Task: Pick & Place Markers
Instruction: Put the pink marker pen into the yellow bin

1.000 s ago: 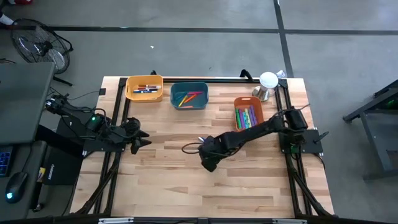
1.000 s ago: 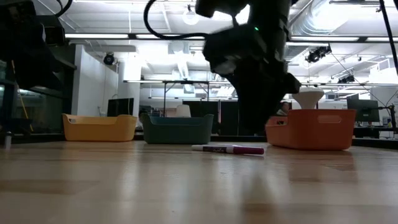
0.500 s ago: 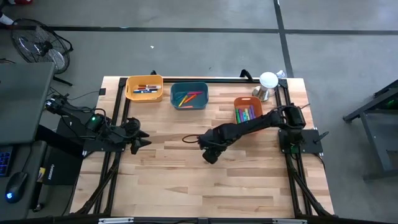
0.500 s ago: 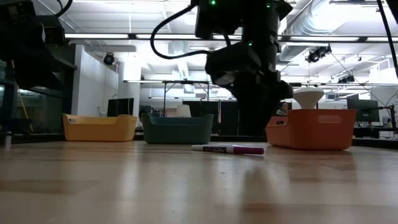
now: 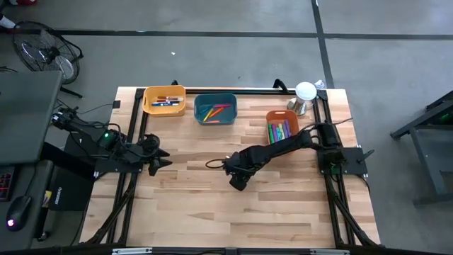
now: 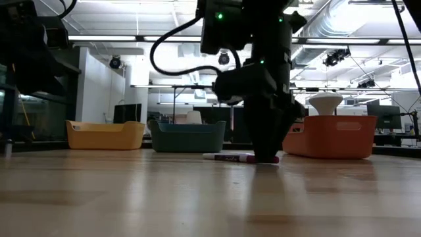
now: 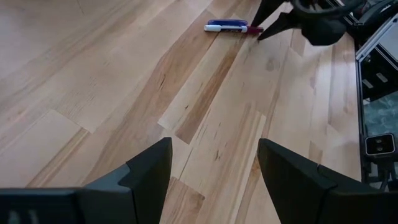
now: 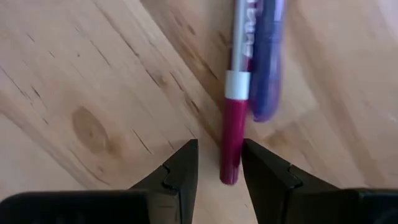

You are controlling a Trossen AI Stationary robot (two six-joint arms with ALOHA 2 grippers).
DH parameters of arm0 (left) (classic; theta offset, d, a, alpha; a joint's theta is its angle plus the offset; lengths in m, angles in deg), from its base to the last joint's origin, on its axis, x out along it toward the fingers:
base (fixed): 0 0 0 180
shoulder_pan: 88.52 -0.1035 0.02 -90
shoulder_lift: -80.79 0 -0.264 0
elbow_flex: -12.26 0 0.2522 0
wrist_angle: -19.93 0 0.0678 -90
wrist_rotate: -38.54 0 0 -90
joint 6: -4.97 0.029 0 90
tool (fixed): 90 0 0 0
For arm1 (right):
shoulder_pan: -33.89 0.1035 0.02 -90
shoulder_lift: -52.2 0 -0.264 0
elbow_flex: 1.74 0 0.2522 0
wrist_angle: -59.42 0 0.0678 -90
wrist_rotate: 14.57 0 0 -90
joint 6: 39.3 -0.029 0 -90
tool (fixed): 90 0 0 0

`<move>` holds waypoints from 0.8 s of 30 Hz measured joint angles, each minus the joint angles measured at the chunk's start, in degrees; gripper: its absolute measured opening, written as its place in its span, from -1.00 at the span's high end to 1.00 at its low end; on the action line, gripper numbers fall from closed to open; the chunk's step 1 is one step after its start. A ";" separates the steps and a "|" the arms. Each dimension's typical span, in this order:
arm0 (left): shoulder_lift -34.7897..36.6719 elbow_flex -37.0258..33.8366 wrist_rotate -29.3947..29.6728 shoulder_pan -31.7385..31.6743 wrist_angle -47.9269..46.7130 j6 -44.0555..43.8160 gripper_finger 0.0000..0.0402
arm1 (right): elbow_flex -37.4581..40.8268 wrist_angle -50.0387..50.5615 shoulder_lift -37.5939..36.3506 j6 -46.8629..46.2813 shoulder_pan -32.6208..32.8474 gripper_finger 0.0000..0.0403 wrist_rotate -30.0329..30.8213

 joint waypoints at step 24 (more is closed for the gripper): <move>0.00 -0.01 -0.04 -0.02 -0.40 -0.02 -0.15 | -0.17 -1.52 3.91 -8.70 0.04 0.53 -0.19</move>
